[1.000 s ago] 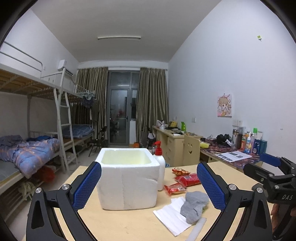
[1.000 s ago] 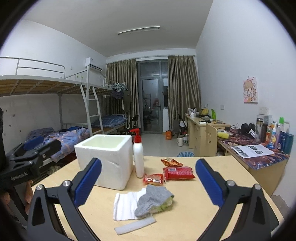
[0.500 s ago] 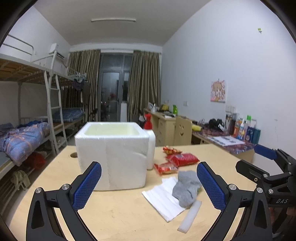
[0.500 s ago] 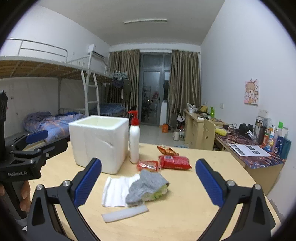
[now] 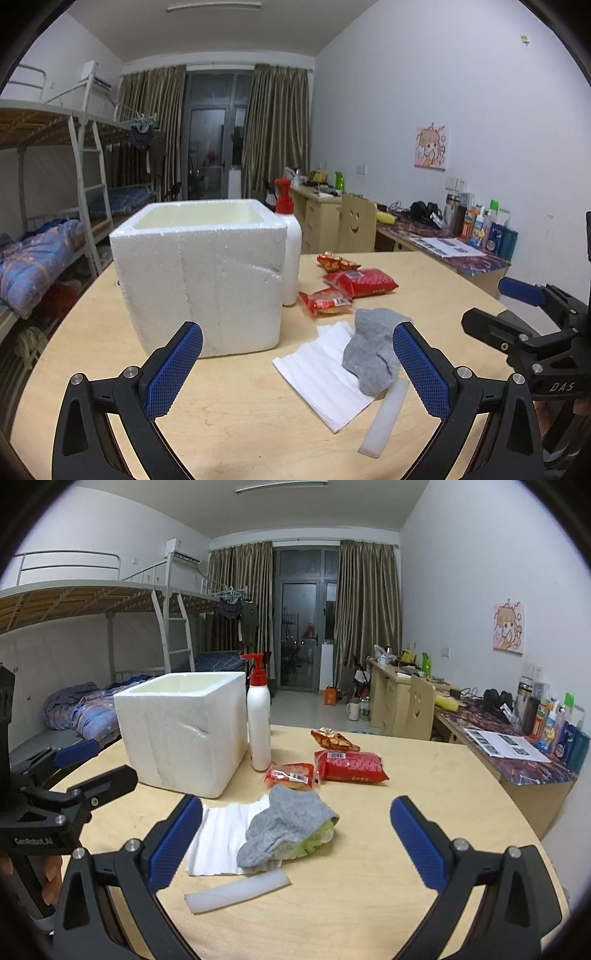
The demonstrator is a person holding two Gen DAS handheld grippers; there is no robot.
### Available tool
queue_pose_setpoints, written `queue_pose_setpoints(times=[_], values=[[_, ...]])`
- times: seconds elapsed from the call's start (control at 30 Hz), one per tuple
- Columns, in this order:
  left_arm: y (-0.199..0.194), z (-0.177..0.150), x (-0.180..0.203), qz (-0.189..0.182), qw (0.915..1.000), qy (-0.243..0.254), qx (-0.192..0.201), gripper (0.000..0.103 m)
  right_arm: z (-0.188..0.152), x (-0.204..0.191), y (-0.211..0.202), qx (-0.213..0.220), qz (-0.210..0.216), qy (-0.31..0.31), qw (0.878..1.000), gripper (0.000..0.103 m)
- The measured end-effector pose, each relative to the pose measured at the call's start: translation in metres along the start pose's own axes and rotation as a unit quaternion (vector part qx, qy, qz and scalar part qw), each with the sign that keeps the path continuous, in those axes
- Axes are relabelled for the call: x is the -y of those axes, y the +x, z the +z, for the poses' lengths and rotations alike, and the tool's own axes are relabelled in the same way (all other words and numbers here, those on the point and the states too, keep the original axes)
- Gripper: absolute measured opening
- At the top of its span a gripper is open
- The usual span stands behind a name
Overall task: Organize soft objects
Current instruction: 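Move right tool toward the grey sock beside the white tissue, then grasp the grey sock with right tool and lift it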
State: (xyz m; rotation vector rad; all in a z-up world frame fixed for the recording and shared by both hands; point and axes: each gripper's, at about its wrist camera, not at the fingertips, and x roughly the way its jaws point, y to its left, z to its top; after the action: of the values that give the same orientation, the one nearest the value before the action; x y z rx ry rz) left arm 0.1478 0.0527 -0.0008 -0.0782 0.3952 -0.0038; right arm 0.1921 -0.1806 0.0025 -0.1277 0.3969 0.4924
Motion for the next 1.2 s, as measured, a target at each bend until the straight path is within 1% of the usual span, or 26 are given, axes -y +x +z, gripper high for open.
queue_pose_setpoints(times=[0.1,0.23,0.43,0.5,0.6,0.73,0.87,0.97,1.13,1.2], values=[[0.011,-0.001,-0.003,0.002,0.9997,-0.004,-0.022,0.103,0.000,0.004,0.002,-0.008,0.005,0.007,1.000,0.103],[0.025,-0.003,-0.007,-0.016,0.9986,-0.015,-0.047,0.103,0.001,0.009,0.008,-0.023,0.007,0.021,0.999,0.103],[0.042,-0.008,-0.003,-0.028,0.9968,-0.009,-0.074,0.103,0.000,0.015,0.019,-0.050,0.007,0.025,0.998,0.103],[0.049,-0.010,-0.003,-0.032,0.9959,-0.011,-0.084,0.103,-0.001,0.017,0.023,-0.062,0.014,0.026,0.998,0.103],[0.061,-0.014,-0.004,-0.038,0.9937,-0.012,-0.105,0.103,-0.001,0.020,0.031,-0.076,0.025,0.027,0.996,0.103],[0.080,-0.020,-0.009,-0.047,0.9885,-0.026,-0.141,0.103,-0.001,0.020,0.043,-0.092,0.034,0.024,0.995,0.103],[0.094,-0.023,-0.011,-0.046,0.9841,-0.033,-0.168,0.103,-0.001,0.023,0.056,-0.111,0.037,0.024,0.993,0.103],[0.099,-0.025,-0.012,-0.048,0.9816,-0.036,-0.181,0.103,0.001,0.026,0.070,-0.129,0.052,0.030,0.990,0.103],[0.104,-0.026,-0.017,-0.056,0.9792,-0.049,-0.189,0.103,0.005,0.023,0.090,-0.153,0.076,0.024,0.985,0.103],[0.107,-0.027,-0.020,-0.061,0.9774,-0.056,-0.194,0.103,0.005,0.020,0.097,-0.164,0.074,0.015,0.984,0.103]])
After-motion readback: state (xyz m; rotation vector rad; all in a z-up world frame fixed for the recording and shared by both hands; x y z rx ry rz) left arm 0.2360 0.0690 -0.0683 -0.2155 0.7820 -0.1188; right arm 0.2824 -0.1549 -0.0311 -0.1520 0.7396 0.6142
